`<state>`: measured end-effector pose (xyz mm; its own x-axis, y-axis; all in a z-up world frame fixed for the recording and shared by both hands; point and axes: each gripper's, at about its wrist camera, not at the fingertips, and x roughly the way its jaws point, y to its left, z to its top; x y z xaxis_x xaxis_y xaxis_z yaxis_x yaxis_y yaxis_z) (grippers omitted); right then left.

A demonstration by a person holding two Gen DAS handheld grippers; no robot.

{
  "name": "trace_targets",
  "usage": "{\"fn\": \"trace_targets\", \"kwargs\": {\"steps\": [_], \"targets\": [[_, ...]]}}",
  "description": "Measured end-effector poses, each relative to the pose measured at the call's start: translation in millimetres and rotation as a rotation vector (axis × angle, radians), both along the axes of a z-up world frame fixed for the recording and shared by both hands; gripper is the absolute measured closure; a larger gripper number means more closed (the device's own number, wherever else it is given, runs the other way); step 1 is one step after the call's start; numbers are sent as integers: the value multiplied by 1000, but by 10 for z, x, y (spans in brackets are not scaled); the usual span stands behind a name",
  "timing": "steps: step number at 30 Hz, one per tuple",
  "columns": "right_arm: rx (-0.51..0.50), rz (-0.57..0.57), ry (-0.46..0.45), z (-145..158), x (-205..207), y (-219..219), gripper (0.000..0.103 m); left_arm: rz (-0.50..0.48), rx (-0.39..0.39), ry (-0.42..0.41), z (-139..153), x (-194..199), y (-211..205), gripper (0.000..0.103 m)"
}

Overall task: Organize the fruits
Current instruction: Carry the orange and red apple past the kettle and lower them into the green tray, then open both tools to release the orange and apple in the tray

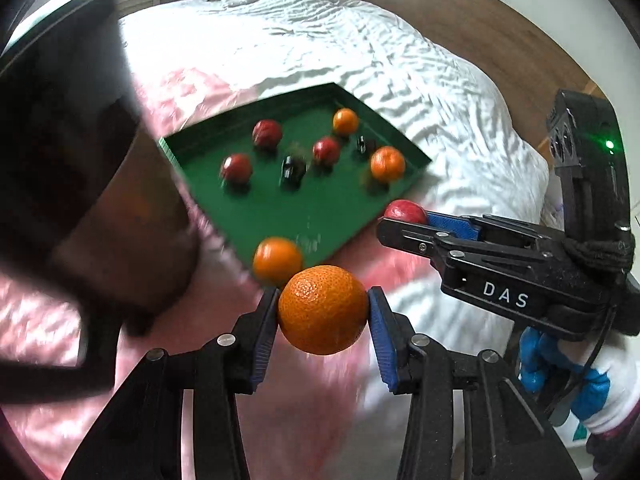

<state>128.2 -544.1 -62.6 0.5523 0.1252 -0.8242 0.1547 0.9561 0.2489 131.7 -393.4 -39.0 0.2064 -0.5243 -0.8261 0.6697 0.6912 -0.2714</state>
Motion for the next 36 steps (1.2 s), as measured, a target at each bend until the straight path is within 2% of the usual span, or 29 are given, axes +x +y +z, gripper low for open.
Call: {"fn": "trace_targets", "kwargs": {"steps": [7, 15, 22, 36], "targets": [[-31, 1, -5, -141, 459, -387, 43, 47, 31, -39, -144, 425, -453, 64], [-54, 35, 68, -505, 820, -520, 43, 128, 123, -17, -576, 871, -703, 64], [-69, 41, 105, -677, 899, -541, 43, 135, 158, -10, -746, 954, -769, 64], [-82, 41, 120, -738, 881, -523, 43, 151, 146, 0, -736, 956, -757, 63]]}}
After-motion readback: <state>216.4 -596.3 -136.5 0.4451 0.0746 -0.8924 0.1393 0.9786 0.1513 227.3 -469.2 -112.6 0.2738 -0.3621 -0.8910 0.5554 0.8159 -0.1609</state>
